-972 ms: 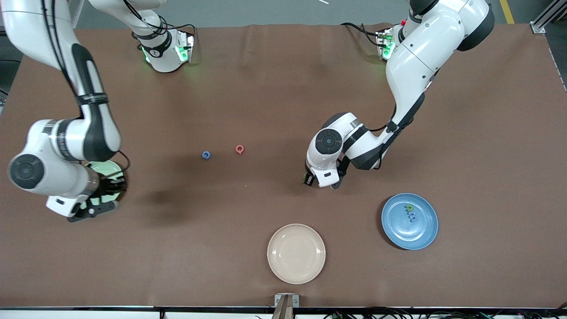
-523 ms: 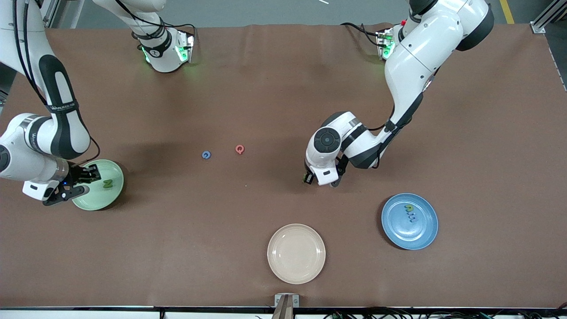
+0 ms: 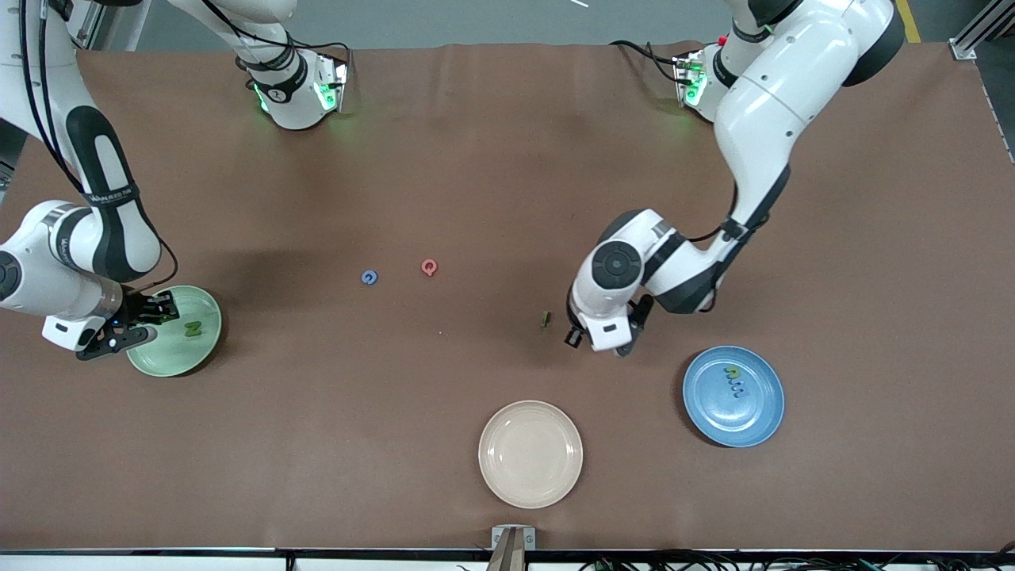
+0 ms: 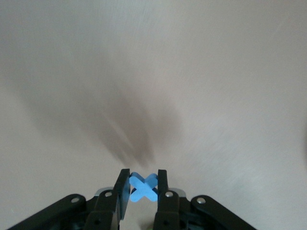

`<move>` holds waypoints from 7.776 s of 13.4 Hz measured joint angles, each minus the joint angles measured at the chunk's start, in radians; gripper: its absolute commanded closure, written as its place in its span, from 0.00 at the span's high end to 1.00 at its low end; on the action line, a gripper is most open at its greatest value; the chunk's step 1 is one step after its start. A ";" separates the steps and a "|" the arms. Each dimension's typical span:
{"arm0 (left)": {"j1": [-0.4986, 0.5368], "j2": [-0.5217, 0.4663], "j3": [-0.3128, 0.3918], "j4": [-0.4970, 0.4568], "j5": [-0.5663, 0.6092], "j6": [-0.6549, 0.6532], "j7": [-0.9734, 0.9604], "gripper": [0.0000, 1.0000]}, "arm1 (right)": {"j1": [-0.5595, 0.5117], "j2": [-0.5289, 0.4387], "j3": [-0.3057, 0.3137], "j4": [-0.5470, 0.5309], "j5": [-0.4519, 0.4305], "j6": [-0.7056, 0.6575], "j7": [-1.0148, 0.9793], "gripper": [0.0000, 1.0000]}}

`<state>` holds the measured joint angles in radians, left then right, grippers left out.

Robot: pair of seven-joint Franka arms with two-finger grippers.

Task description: Sort upper and lower case letters into plates

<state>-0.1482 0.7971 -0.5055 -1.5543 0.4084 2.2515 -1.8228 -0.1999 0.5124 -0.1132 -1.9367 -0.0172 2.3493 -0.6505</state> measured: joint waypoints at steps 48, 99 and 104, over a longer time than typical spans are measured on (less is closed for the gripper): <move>-0.165 0.052 0.034 0.003 0.089 0.102 0.783 0.38 | 0.706 -0.104 0.031 -0.336 0.094 0.242 1.291 0.89; 0.403 -0.692 0.065 0.159 -0.258 -0.754 1.770 1.00 | 0.037 0.165 -0.034 0.224 0.053 0.010 0.209 0.99; 0.226 -0.772 0.284 0.071 -0.381 -0.756 1.754 1.00 | 0.054 0.109 -0.016 0.257 0.056 -0.173 0.215 0.99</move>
<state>0.0779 0.0255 -0.2218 -1.4831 0.0270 1.4951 -0.0686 -0.1459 0.6212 -0.1292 -1.6793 0.0386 2.1759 -0.4351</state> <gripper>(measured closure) 0.000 0.128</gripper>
